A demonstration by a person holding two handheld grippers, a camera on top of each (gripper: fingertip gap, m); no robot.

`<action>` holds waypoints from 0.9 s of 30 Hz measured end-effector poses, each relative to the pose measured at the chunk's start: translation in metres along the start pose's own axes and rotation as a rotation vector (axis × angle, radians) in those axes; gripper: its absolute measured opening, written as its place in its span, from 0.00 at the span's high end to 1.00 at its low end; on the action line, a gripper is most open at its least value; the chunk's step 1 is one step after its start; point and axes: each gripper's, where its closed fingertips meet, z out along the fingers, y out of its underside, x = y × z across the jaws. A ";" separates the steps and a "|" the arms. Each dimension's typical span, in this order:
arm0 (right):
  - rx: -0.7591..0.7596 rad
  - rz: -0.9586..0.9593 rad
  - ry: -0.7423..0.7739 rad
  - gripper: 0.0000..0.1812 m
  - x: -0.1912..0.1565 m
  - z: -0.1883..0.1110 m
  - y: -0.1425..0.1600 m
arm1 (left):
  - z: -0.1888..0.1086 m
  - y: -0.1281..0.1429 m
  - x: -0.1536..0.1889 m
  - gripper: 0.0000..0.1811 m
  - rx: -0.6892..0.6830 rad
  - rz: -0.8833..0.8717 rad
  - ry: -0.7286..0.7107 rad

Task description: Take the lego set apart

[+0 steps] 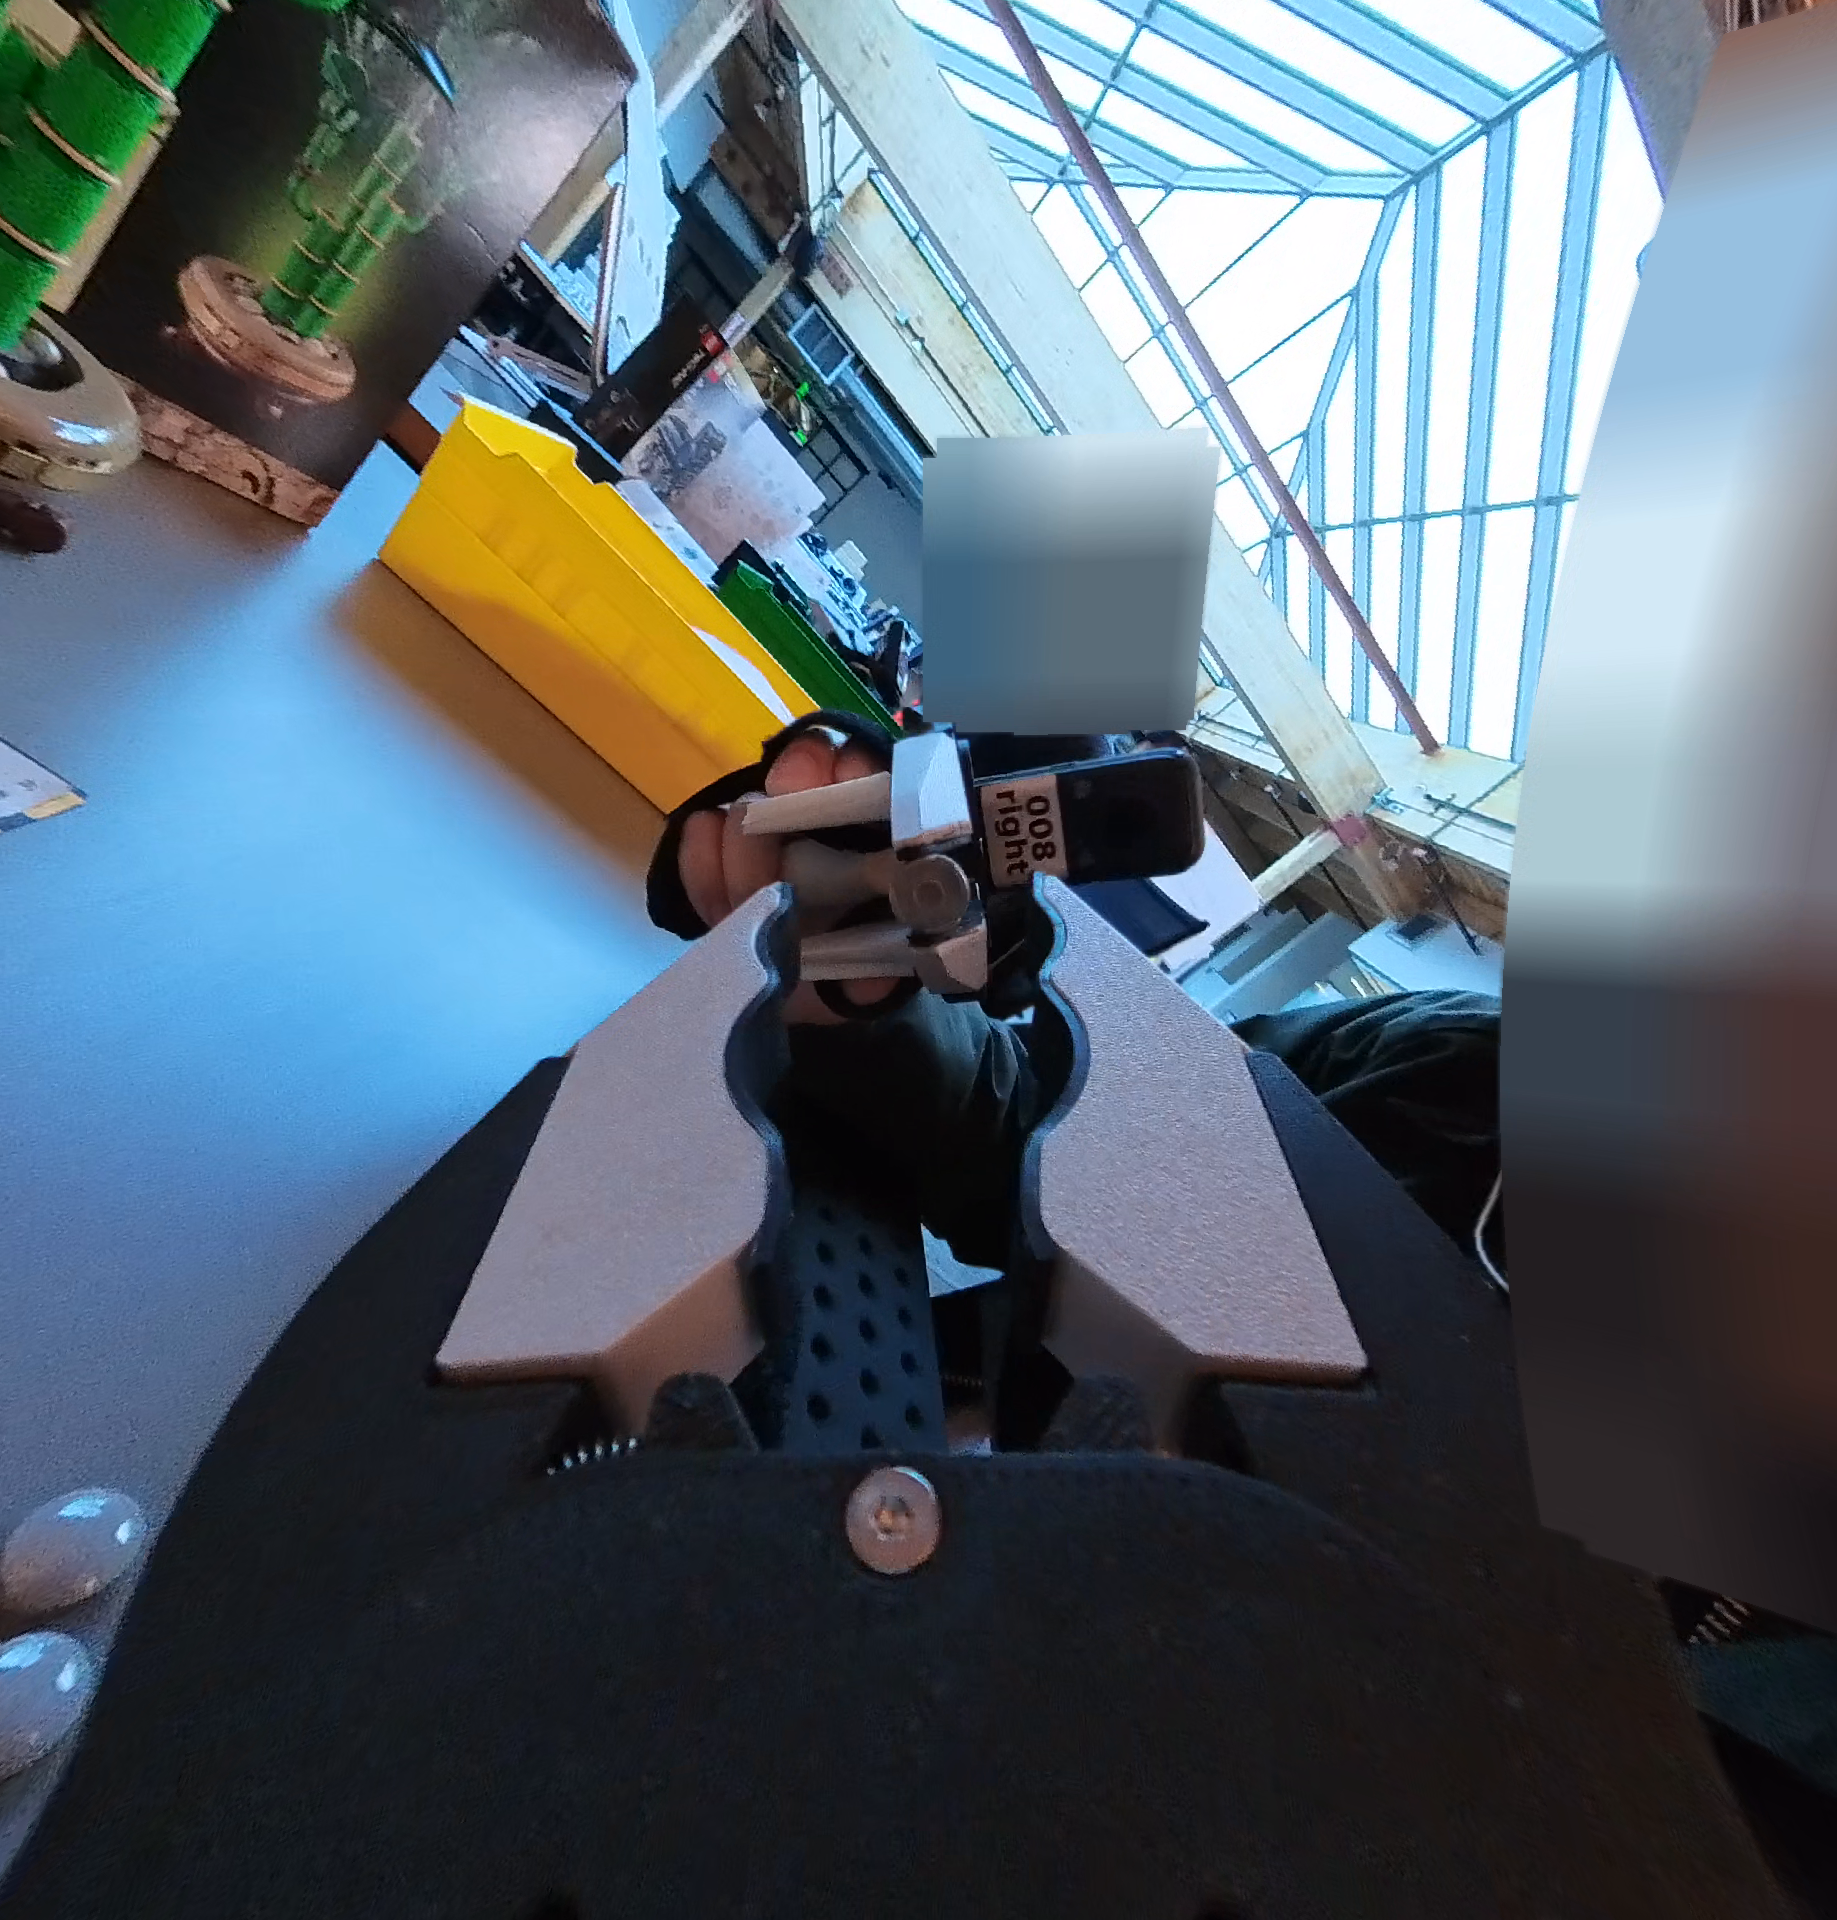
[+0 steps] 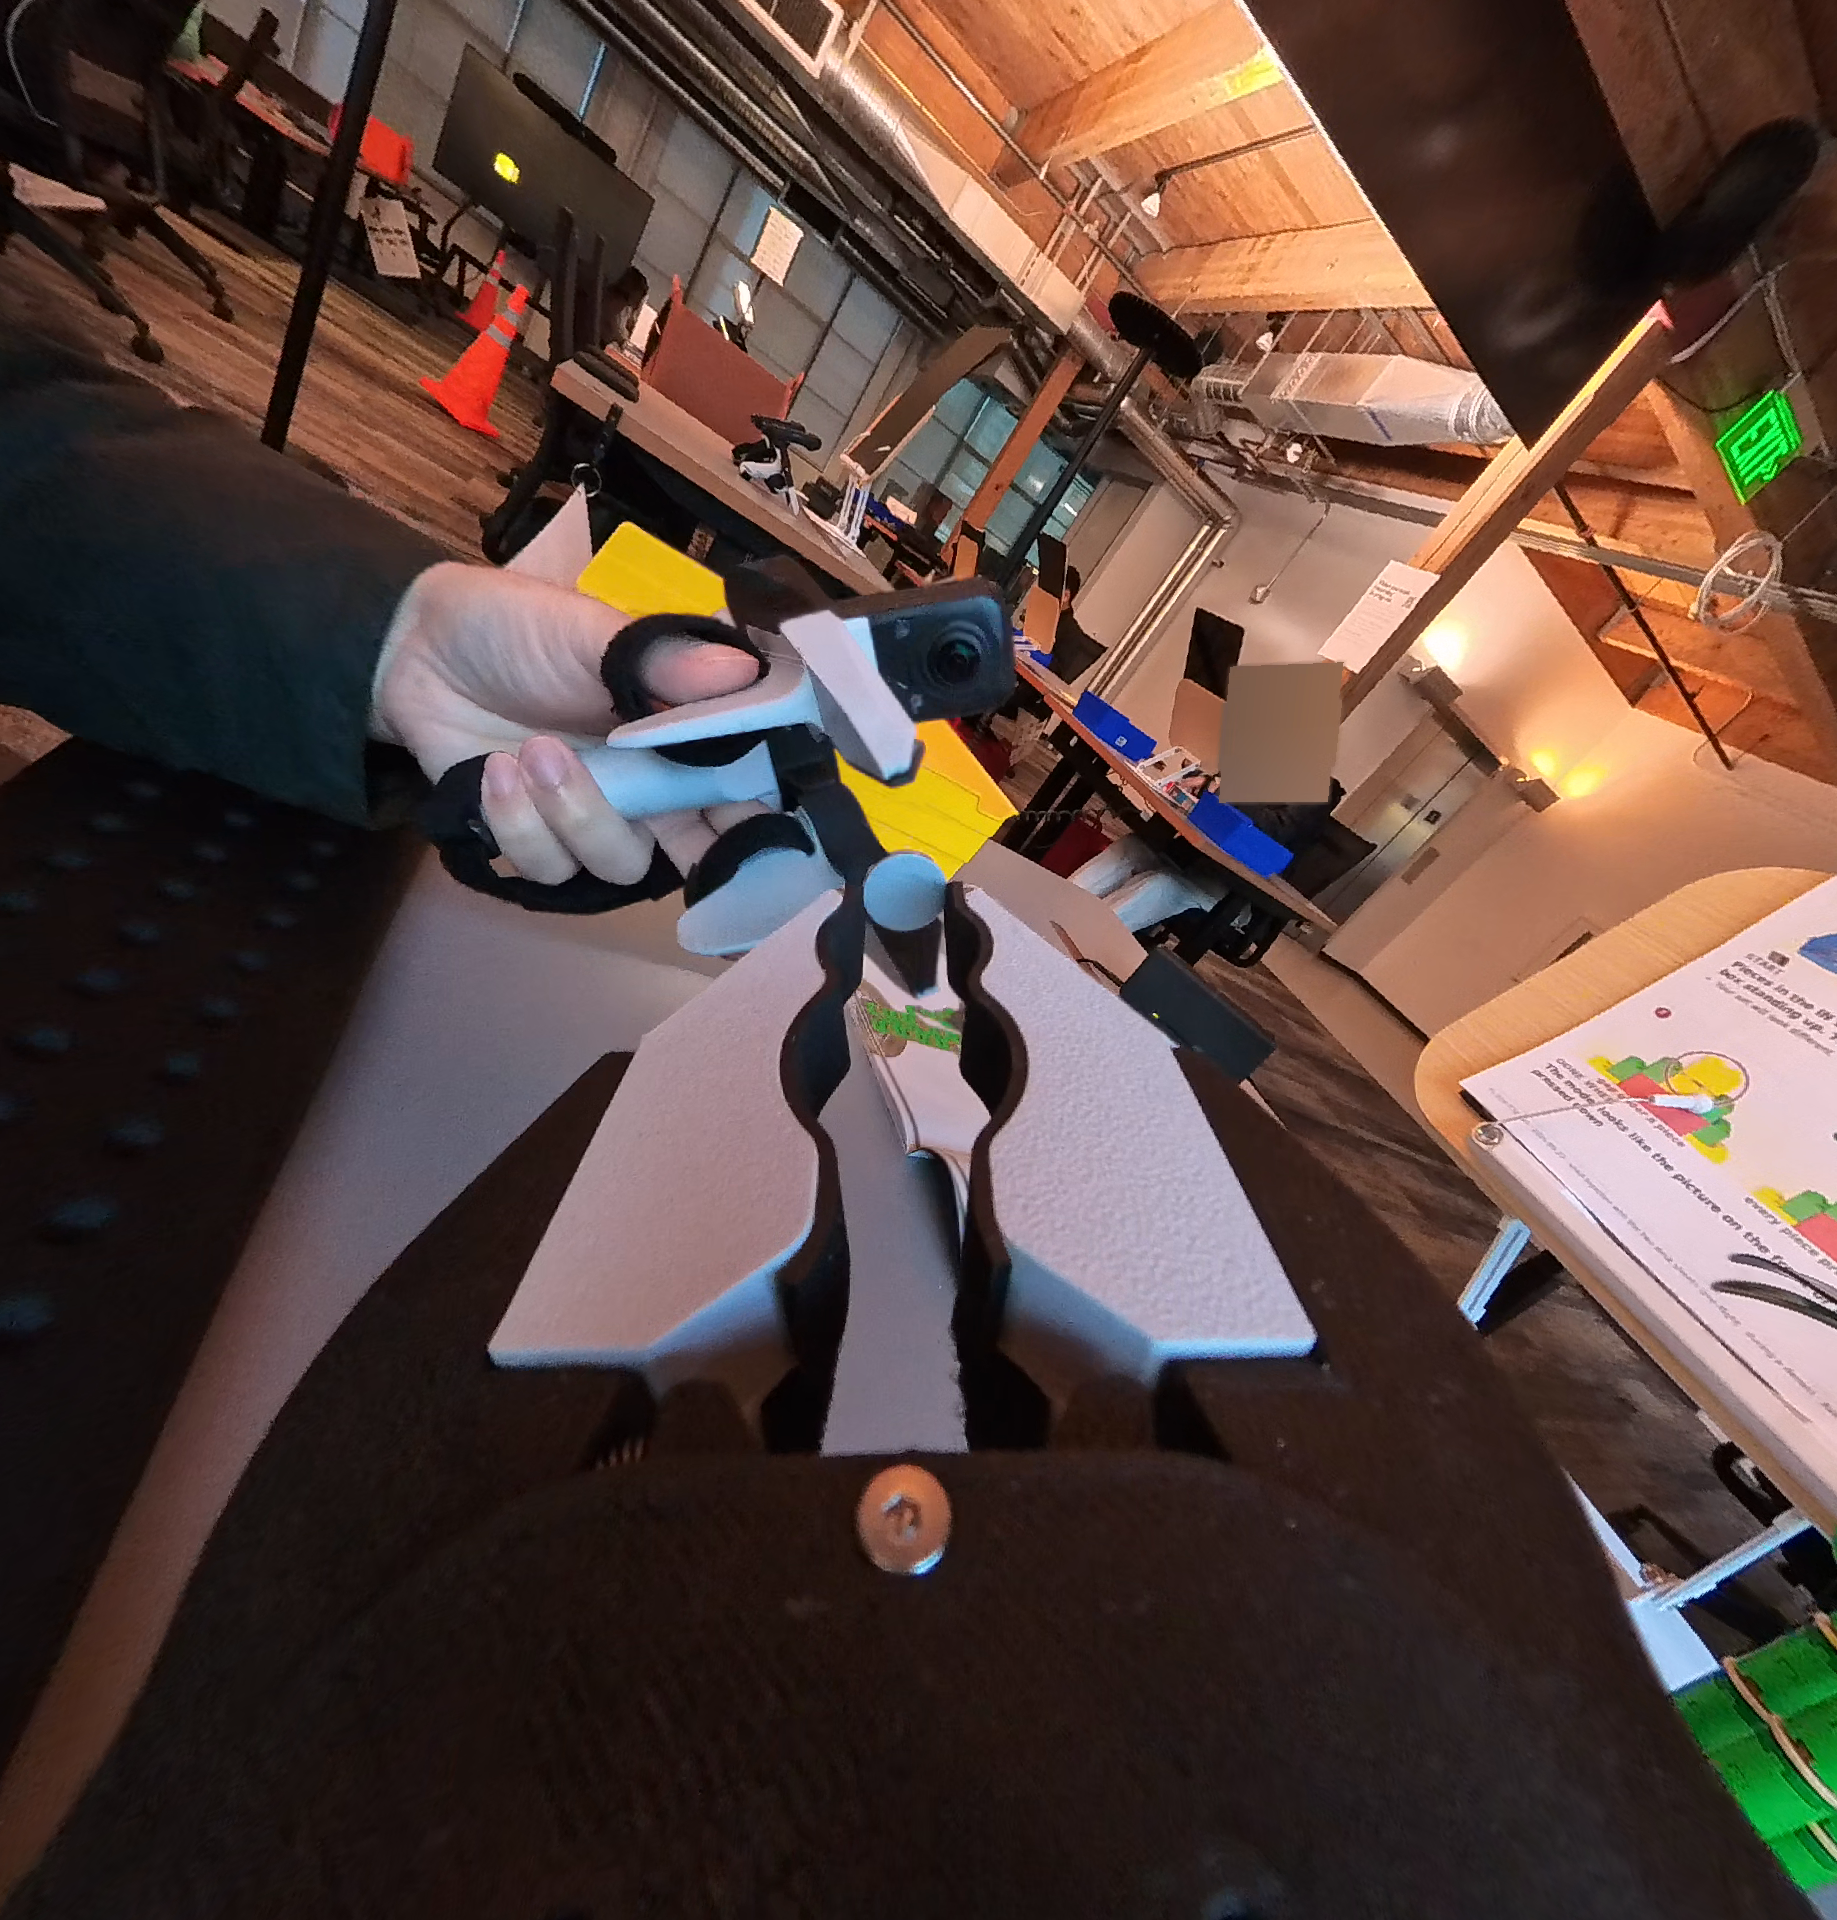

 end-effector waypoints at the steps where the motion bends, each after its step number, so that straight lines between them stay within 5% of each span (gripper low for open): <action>1: -0.003 -0.005 -0.003 0.92 -0.001 0.001 0.000 | 0.002 0.002 0.000 0.79 -0.012 -0.001 0.009; 7: 0.009 -0.020 -0.008 0.92 -0.003 0.001 -0.002 | 0.007 0.009 0.006 0.93 -0.044 0.046 0.030; 14: 0.008 0.015 -0.003 0.85 0.000 0.002 0.000 | -0.024 -0.003 0.003 0.92 -0.026 0.175 -0.149; 17: 0.018 0.101 0.014 0.84 0.009 0.000 0.002 | -0.113 -0.047 -0.001 0.92 0.038 0.432 -0.541; 21: -0.005 0.129 0.005 0.84 0.009 0.003 0.009 | -0.341 -0.094 -0.027 0.92 -0.115 0.621 -1.520; 23: -0.024 0.121 -0.008 0.84 0.006 0.005 0.012 | -0.411 -0.078 -0.046 0.92 -0.313 0.464 -1.675; 27: -0.047 0.111 -0.001 0.84 0.005 0.005 0.016 | -0.464 -0.050 -0.084 0.92 -0.436 0.271 -1.677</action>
